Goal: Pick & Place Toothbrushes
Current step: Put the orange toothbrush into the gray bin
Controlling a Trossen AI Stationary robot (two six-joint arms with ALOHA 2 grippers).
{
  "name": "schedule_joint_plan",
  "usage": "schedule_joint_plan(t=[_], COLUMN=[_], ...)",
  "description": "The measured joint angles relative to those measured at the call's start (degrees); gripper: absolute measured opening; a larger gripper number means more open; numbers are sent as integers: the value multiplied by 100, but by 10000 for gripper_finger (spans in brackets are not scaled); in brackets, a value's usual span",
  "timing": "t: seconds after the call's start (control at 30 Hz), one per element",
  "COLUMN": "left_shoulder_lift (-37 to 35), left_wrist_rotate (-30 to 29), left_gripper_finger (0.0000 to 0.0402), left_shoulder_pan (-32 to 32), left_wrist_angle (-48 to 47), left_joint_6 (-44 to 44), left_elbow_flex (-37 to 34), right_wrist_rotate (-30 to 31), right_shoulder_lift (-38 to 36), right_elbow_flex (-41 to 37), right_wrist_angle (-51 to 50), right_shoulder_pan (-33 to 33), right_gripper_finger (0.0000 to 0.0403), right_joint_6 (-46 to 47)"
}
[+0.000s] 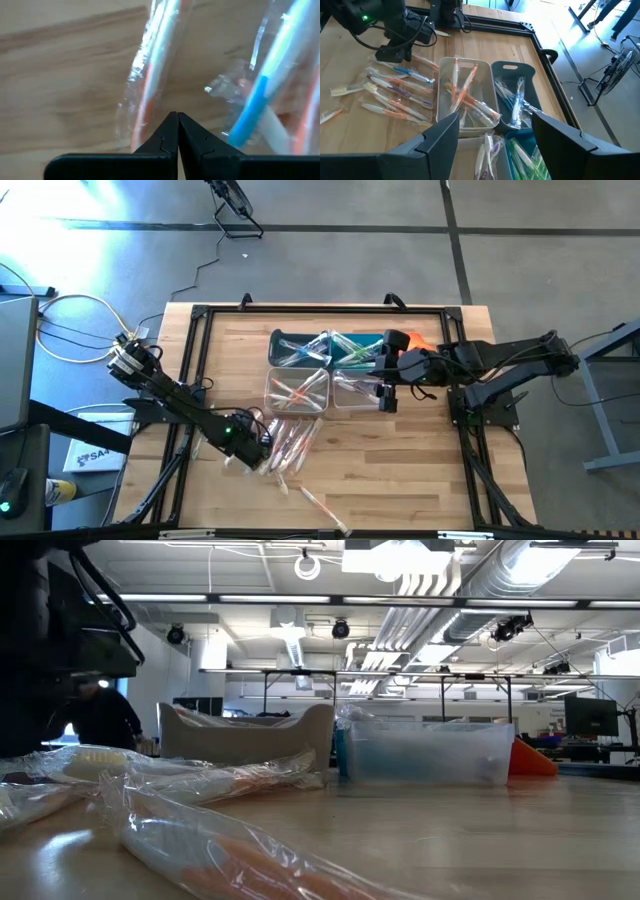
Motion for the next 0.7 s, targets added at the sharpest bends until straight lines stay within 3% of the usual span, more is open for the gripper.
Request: schedule_joint_plan(t=[0.43,0.7], left_shoulder_lift=[-33,-470], left_wrist_rotate=[-26,3], left_gripper_finger=[0,0], left_shoulder_pan=[2,2], left_wrist_angle=[-44,-1566], left_joint_6=[306,686], left_elbow_flex=[162,588], right_wrist_rotate=[-2,-2], right_shoulder_lift=[0,0], right_elbow_flex=[0,0], right_wrist_angle=[2,52], right_shoulder_pan=[0,0], right_gripper_finger=[243,243], right_joint_6=[2,2])
